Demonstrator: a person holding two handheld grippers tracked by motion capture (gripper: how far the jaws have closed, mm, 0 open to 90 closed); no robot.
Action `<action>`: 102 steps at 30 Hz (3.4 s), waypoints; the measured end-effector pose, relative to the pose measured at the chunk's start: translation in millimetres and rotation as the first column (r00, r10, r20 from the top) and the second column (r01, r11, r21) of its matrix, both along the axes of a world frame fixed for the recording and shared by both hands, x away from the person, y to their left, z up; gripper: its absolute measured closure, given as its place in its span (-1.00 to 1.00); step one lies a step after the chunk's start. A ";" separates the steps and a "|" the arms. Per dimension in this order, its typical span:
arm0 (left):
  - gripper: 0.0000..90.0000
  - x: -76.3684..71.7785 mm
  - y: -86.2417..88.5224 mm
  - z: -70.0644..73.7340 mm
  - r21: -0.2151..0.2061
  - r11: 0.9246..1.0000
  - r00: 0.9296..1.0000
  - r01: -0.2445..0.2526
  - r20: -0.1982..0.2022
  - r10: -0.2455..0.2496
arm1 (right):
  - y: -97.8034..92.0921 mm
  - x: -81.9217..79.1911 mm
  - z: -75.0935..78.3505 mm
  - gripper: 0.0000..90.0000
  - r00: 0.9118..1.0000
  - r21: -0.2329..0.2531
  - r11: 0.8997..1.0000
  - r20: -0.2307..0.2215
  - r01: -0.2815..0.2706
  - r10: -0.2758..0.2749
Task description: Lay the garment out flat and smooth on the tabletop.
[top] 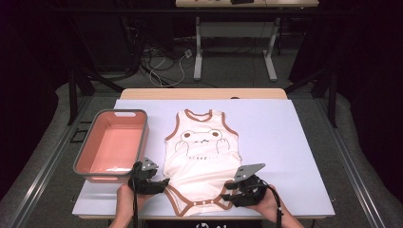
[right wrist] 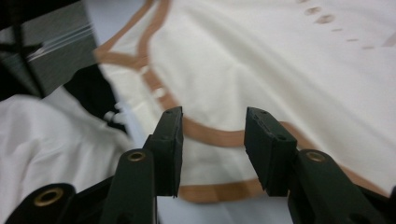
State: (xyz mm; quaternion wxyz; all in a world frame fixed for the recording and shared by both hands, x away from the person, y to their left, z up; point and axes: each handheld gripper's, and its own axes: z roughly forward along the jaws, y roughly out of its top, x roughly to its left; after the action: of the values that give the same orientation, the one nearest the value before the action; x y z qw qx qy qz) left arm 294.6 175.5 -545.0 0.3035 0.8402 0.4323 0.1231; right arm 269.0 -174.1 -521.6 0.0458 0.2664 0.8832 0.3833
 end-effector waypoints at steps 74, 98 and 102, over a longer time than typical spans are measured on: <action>0.37 -39.2 -61.6 -4.3 -0.088 0.884 0.886 0.459 -0.032 -0.463 | 36.8 -16.1 -22.8 0.55 0.998 -0.102 0.993 -0.019 -0.064 0.062; 0.94 -46.5 -54.6 -4.5 -0.098 0.826 0.824 0.555 -0.068 -0.562 | 39.7 -28.0 -23.6 0.81 0.974 -0.080 0.978 -0.137 -0.191 0.179; 0.58 -42.4 -49.6 -0.8 -0.103 0.843 0.843 0.528 -0.057 -0.535 | 27.4 -18.2 -15.1 0.47 0.984 -0.029 0.988 -0.102 -0.151 0.147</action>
State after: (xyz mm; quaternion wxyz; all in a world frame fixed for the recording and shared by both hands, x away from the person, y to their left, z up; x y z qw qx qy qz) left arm 252.2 125.8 -545.8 0.3422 0.9180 0.1993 -0.0193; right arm 250.8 -146.7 -536.6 -0.0221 0.2173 0.9087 0.3558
